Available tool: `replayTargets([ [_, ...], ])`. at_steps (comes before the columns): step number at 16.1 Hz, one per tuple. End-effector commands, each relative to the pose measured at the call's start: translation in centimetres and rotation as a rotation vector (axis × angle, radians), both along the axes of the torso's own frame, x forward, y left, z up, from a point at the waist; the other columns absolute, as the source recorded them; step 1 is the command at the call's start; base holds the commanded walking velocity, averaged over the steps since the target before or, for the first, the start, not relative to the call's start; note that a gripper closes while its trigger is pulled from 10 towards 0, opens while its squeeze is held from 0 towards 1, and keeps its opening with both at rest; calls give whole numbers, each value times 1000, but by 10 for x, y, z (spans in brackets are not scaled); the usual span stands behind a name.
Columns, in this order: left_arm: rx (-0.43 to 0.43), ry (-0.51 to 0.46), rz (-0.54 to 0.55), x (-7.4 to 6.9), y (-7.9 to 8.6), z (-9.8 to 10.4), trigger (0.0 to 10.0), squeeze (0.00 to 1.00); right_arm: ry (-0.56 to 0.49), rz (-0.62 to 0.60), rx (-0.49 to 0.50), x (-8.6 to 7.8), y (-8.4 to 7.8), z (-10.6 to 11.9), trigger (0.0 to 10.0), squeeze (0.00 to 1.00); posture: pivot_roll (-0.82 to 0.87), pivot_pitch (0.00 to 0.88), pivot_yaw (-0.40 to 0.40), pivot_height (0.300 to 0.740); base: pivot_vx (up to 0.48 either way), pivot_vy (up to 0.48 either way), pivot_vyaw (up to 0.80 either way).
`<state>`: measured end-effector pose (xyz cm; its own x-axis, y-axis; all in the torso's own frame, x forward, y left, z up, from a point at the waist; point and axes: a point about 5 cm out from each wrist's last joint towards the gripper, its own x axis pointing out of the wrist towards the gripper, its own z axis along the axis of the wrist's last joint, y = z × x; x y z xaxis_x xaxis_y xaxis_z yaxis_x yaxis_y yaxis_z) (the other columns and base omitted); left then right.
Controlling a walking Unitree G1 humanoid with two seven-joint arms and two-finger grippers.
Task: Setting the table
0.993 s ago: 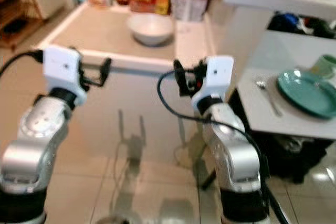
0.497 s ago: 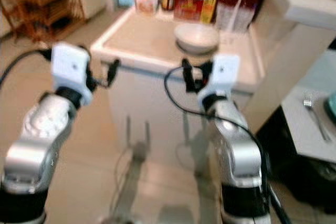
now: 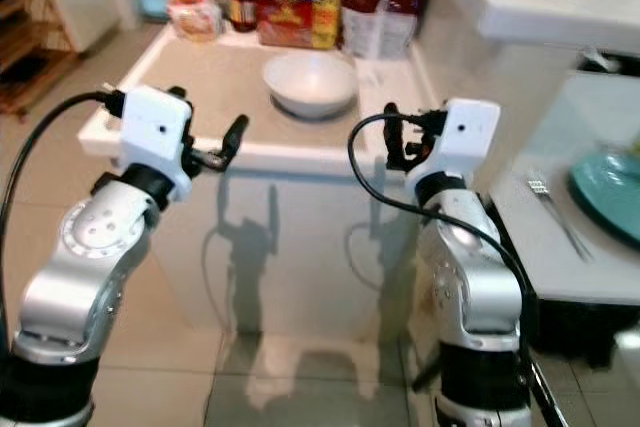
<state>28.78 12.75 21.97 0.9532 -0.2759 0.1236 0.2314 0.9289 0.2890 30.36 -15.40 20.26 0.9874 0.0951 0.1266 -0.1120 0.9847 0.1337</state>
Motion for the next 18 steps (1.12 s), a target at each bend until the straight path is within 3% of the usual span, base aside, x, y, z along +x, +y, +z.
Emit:
replayTargets([
  [1, 9, -18, 20, 0, 5, 4, 10000, 0, 3, 75, -9, 2, 9, 4, 10000, 0, 107, 5, -67, 740, 431, 0, 0],
  [3, 14, -25, 31, 1, 7, 5, 10000, 0, 29, 155, 27, 3, 13, 6, 10000, 0, 107, 5, -65, 740, 426, 0, 0],
  [9, 20, -10, 30, 2, 7, 4, 10000, 0, 125, 105, 63, 25, 8, 14, 10000, 0, 110, 14, -65, 740, 397, 0, 0],
  [10, 14, -13, 16, 2, 6, 5, 10000, 0, 151, 122, 106, 30, 7, 16, 10000, 0, 112, 18, -66, 740, 0, 0, 0],
  [11, 14, -21, -7, 2, 5, 8, 10000, 0, 194, 107, 142, 38, 2, 17, 10000, 1000, 113, 23, -67, 740, 0, 0, 0],
  [16, 17, -19, -100, -3, 2, 12, 10000, 0, 346, 101, 168, 60, 1, 13, 10000, 1000, 125, 32, -75, 740, 0, 0, 0],
  [17, 10, -9, -151, -6, -1, 14, 10000, 0, 404, 84, 161, 64, 0, 12, 10000, 20, 127, 32, -76, 740, 0, 0, 0],
  [18, -3, 5, -211, -10, -3, 14, 10000, 0, 419, 95, 186, 66, 1, 13, 10000, 0, 127, 33, -76, 740, 0, 0, 0],
])
